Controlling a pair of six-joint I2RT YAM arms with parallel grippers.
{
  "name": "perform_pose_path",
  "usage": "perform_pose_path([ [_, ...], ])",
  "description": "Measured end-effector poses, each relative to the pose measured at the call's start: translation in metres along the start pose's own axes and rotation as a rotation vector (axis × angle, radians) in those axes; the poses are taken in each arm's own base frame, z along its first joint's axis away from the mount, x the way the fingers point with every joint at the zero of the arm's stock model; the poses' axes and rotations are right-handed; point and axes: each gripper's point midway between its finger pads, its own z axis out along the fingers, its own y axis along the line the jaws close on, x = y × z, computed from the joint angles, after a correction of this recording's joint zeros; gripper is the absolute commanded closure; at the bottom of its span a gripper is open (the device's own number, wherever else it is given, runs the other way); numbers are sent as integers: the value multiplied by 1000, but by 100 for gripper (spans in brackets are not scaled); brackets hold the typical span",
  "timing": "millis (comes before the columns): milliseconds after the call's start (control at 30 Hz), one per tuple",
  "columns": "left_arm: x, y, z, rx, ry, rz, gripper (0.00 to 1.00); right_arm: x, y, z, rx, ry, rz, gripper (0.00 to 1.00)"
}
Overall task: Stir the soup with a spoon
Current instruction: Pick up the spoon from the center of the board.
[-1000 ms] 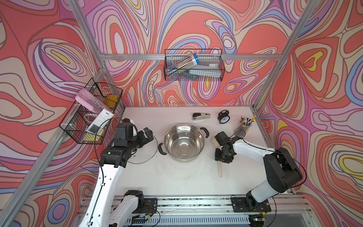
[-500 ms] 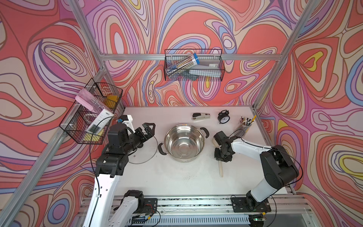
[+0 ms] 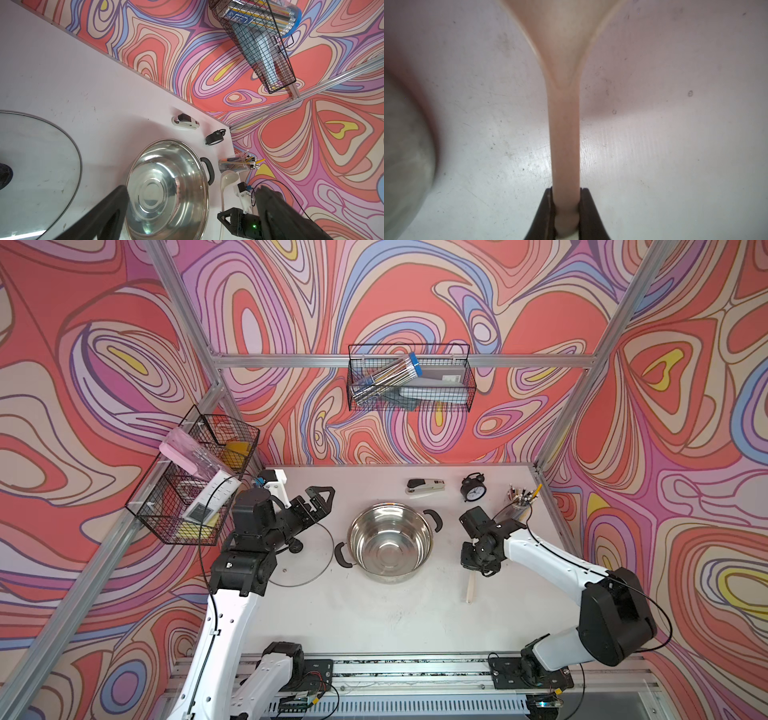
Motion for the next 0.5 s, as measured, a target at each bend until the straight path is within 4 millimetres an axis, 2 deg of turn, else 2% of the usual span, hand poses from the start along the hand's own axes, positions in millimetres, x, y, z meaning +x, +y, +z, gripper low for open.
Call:
perform_pose_path([
  [133, -3, -11, 5, 58, 7, -6, 1, -23, 5, -39, -20, -78, -2, 100],
  [233, -7, -24, 9, 128, 8, -17, 1, -47, 16, -78, -67, -153, 4, 100],
  [400, -15, -43, 11, 239, -26, -40, 4, -96, 57, -157, -263, -287, 58, 100],
  [500, -11, -46, 14, 272, -28, -63, 6, -116, 90, -186, -429, -307, 126, 100],
])
